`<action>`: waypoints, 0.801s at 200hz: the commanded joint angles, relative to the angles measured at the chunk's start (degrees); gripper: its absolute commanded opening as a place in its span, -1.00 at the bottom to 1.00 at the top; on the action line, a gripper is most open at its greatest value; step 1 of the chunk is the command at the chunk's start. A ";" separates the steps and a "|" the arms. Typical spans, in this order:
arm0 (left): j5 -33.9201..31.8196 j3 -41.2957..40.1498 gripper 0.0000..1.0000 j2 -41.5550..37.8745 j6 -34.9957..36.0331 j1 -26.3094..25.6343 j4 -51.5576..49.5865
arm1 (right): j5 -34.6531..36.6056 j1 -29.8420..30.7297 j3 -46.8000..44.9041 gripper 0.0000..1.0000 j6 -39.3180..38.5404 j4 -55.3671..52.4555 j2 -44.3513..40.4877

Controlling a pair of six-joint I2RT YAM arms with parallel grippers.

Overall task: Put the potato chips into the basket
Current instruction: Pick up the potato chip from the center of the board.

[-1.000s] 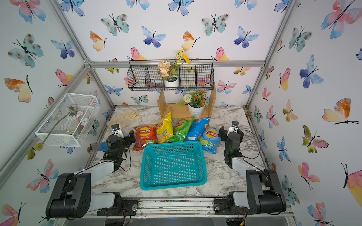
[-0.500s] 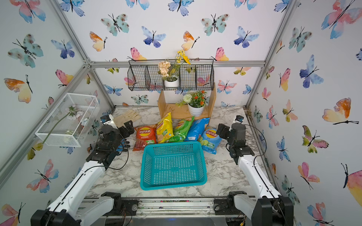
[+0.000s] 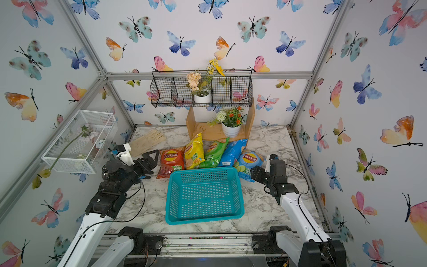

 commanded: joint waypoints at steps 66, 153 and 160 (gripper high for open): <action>-8.75 -1.62 0.82 -4.08 -3.84 -24.97 -5.99 | -4.02 -0.15 -5.04 0.18 0.46 4.29 3.18; -9.71 -4.65 0.84 -10.08 -6.52 -25.15 -9.02 | -4.02 -0.20 -5.25 -0.06 1.82 10.74 9.45; -9.57 -4.55 0.84 -9.84 -6.61 -25.15 -9.00 | -4.03 -0.17 -5.12 -0.11 1.86 11.15 9.78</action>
